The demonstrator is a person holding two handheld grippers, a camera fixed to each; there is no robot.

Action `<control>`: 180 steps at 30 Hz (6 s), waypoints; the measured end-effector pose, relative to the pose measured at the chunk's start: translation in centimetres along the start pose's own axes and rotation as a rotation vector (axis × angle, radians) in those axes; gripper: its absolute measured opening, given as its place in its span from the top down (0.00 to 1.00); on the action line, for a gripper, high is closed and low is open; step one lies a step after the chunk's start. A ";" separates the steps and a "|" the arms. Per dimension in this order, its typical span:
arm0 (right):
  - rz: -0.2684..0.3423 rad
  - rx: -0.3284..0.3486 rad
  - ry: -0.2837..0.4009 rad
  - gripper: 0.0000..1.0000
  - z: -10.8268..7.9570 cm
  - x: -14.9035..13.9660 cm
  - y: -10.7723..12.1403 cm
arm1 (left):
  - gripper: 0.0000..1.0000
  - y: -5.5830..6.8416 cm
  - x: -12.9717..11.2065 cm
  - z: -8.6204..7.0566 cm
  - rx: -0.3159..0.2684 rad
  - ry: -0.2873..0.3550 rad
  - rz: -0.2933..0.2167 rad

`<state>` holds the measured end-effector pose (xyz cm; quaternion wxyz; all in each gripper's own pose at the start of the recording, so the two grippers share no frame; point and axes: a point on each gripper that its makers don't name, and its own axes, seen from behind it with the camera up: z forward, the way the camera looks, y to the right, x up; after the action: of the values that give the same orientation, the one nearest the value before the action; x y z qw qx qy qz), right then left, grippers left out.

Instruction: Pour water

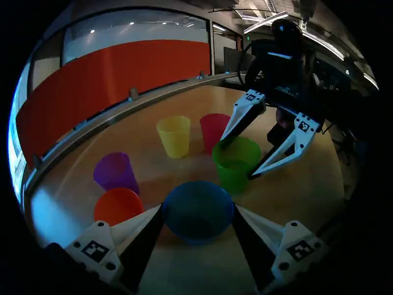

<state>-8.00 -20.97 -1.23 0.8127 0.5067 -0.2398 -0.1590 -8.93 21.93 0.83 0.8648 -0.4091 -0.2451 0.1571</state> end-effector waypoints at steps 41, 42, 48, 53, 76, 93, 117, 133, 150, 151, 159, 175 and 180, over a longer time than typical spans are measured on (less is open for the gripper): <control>0.027 -0.086 -0.001 0.01 -4.5 -1.8 0.2 | 0.09 -0.2 -2.8 -2.7 0.043 -0.039 -0.030; 0.030 -0.090 0.003 0.01 -4.7 -1.8 0.2 | 0.09 -0.3 -2.8 -3.0 0.048 -0.036 -0.034; 0.059 -0.121 0.035 0.01 -6.0 -1.6 0.2 | 0.09 -0.7 -2.8 -4.8 0.081 -0.012 -0.070; 0.092 -0.152 0.091 0.01 -7.5 -0.9 -0.1 | 0.10 -1.2 -2.8 -6.6 0.120 0.022 -0.102; 0.223 -0.482 0.372 0.01 -14.7 2.8 1.8 | 0.10 -6.3 -0.2 -17.0 0.484 0.332 -0.204; 0.225 -0.868 0.457 0.01 -20.4 3.9 5.6 | 0.10 -8.9 2.4 -22.6 0.752 0.517 -0.198; 0.302 -1.037 0.617 0.01 -25.2 5.7 7.5 | 0.10 -10.1 5.1 -23.3 0.819 0.627 -0.272; 0.313 -1.052 0.604 0.01 -24.4 3.8 7.4 | 0.10 -10.2 2.3 -21.5 0.862 0.629 -0.308; 0.369 -1.061 0.578 0.01 -24.5 2.2 7.9 | 0.10 -11.3 -1.3 -19.5 0.898 0.596 -0.293; 0.373 -1.062 0.579 0.01 -24.5 2.1 8.0 | 0.10 -11.4 -1.5 -19.5 0.897 0.598 -0.297; 0.395 -1.060 0.582 0.01 -24.6 1.9 8.0 | 0.10 -12.0 -2.5 -19.4 0.886 0.603 -0.308; 0.375 -1.054 0.563 0.01 -23.6 2.9 7.8 | 0.10 -12.6 -3.1 -19.1 0.880 0.598 -0.313; 0.379 -1.051 0.564 0.01 -23.4 2.8 7.8 | 0.10 -12.9 -3.4 -19.0 0.877 0.591 -0.321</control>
<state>7.41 -1.49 -2.31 0.9994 0.0106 0.0083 0.0309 -0.36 0.44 -0.43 0.9992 0.0054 0.0371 -0.0110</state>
